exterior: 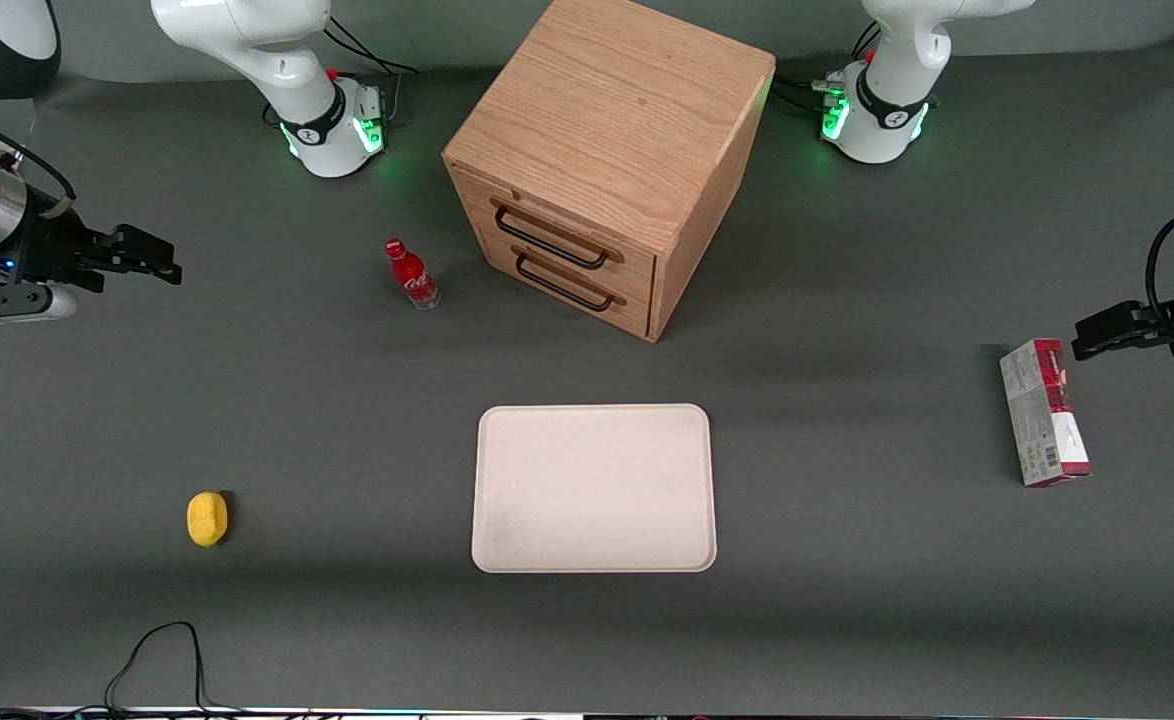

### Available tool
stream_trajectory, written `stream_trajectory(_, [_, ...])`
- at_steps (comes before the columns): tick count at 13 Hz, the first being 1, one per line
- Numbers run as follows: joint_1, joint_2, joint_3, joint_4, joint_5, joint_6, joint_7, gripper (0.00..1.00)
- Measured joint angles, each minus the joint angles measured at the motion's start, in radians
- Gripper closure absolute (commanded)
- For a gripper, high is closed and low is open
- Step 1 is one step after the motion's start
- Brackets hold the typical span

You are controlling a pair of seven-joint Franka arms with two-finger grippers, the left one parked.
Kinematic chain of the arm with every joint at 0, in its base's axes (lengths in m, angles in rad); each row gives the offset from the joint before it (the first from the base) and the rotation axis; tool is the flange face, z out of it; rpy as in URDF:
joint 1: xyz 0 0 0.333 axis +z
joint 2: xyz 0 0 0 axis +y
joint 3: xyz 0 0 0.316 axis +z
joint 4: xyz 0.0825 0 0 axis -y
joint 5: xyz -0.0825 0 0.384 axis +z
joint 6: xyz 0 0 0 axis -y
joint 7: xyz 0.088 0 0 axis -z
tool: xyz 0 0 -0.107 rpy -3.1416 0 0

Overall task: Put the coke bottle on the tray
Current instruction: 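Move the right gripper down toward the red Coca-Cola bottle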

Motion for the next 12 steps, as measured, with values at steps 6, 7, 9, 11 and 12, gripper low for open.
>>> stream_trajectory(6, [0.230, 0.005, 0.015, -0.001, 0.023, -0.033, 0.266, 0.00])
stream_trajectory(7, [0.287, 0.009, 0.017, -0.001, 0.043, -0.033, 0.333, 0.00])
stream_trajectory(9, [0.354, 0.018, 0.021, -0.003, 0.057, -0.035, 0.396, 0.00])
stream_trajectory(11, [0.370, 0.024, 0.020, -0.015, 0.060, -0.044, 0.399, 0.00])
stream_trajectory(12, [0.369, 0.024, 0.019, -0.035, 0.061, -0.044, 0.399, 0.00])
